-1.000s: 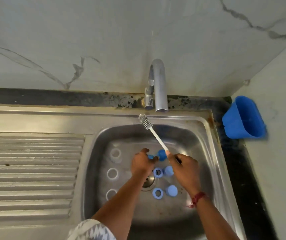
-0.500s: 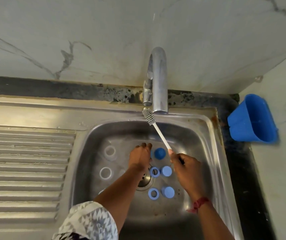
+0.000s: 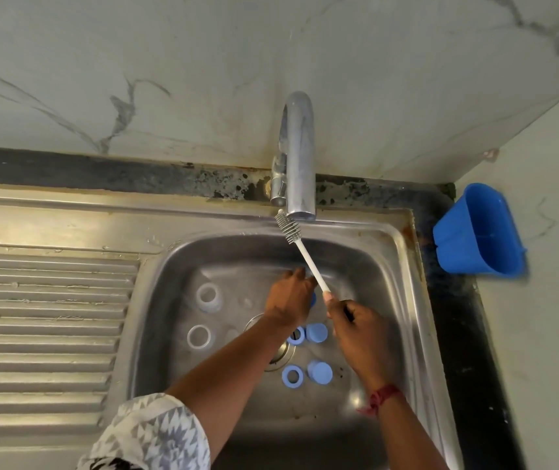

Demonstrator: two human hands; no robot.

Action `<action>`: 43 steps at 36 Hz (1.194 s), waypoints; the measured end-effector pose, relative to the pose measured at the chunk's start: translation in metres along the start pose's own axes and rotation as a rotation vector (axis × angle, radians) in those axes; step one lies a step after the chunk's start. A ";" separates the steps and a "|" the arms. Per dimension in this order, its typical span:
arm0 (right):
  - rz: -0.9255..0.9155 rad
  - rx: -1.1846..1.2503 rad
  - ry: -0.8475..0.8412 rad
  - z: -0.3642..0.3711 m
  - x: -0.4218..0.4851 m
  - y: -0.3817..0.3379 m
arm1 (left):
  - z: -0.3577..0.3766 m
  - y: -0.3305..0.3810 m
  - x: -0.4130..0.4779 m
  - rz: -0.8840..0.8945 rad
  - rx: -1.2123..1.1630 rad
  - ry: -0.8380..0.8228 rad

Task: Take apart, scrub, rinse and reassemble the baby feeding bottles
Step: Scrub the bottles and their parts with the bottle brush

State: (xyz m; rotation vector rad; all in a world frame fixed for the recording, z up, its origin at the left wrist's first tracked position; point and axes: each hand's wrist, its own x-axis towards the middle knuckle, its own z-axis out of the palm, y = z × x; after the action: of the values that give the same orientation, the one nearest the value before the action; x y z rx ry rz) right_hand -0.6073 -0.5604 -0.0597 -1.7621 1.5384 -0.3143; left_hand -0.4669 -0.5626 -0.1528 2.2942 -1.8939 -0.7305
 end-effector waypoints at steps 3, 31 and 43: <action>-0.003 0.025 -0.002 0.002 -0.003 -0.005 | -0.001 0.007 0.000 -0.001 0.059 0.007; -0.041 0.098 0.001 0.006 -0.053 -0.020 | -0.085 -0.046 -0.133 -0.593 -2.190 0.389; -0.237 -0.053 -0.111 0.011 -0.098 -0.047 | -0.129 -0.071 -0.192 -0.401 -2.276 0.681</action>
State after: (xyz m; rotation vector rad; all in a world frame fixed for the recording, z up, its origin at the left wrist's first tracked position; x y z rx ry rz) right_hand -0.5897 -0.4662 -0.0075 -1.9735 1.2733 -0.2887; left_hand -0.3743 -0.3953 -0.0049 0.8415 0.2482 -0.9415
